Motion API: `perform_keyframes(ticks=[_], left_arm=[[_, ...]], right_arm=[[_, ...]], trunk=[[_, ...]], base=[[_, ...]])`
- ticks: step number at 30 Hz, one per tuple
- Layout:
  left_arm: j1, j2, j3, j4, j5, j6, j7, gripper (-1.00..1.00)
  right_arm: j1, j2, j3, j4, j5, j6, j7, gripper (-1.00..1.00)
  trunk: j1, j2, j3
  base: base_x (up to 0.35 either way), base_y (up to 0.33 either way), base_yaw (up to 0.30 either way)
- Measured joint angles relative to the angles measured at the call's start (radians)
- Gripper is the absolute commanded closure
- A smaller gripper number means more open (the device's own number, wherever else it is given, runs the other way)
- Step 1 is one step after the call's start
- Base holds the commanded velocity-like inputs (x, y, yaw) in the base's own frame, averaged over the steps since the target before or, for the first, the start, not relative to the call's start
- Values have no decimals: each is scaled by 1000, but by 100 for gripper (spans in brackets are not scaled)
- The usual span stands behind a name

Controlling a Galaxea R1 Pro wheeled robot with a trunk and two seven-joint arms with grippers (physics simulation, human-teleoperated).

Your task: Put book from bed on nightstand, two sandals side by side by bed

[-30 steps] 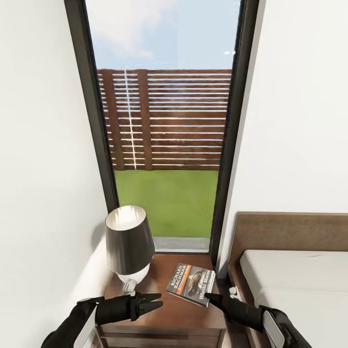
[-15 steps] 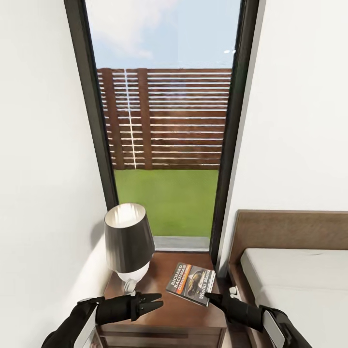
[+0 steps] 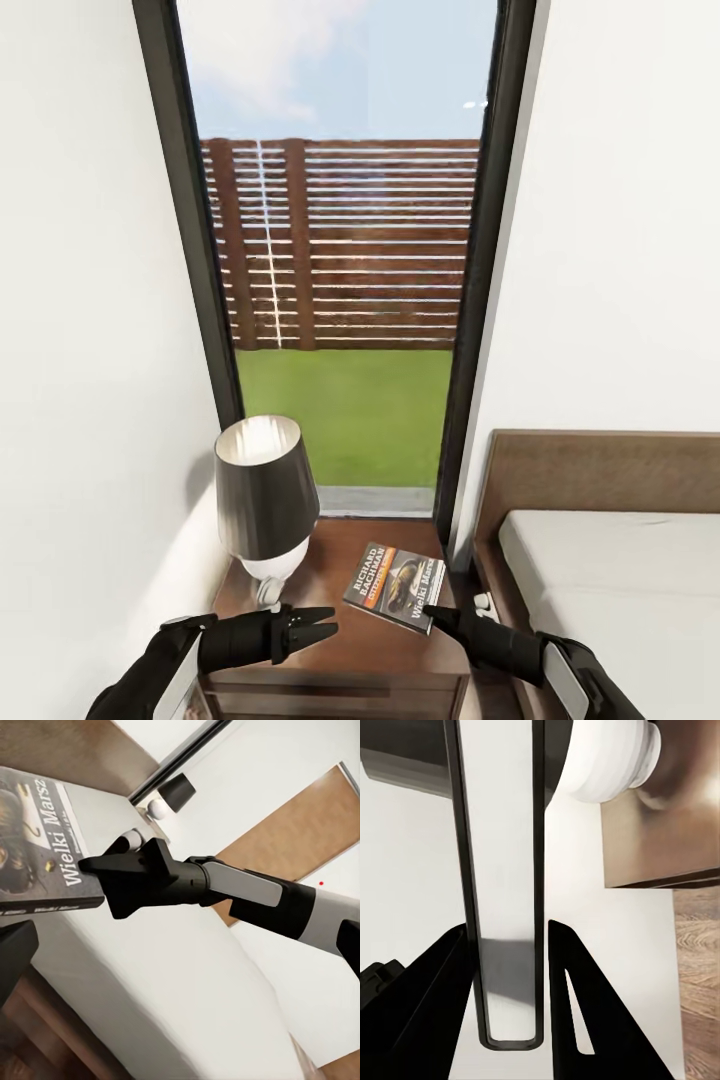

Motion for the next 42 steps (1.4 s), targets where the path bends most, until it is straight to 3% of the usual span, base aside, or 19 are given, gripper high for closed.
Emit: perform_keyframes(ticks=[19, 28, 42], left_arm=[[0, 0, 0, 1, -1, 0, 10, -100], [0, 0, 0, 1, 0, -1, 12, -100], [0, 0, 0, 1, 0, -2, 18, -100]], right_arm=[[0, 0, 0, 0, 0, 0, 0, 100], [0, 1, 0, 1, -1, 1, 0, 100], [0, 2, 0, 2, -1, 1, 0, 100]], trunk=[[73, -133, -60], [73, -133, -60], [73, -133, -60]], base=[[0, 0, 0], [27, 0, 0], [250, 0, 0]])
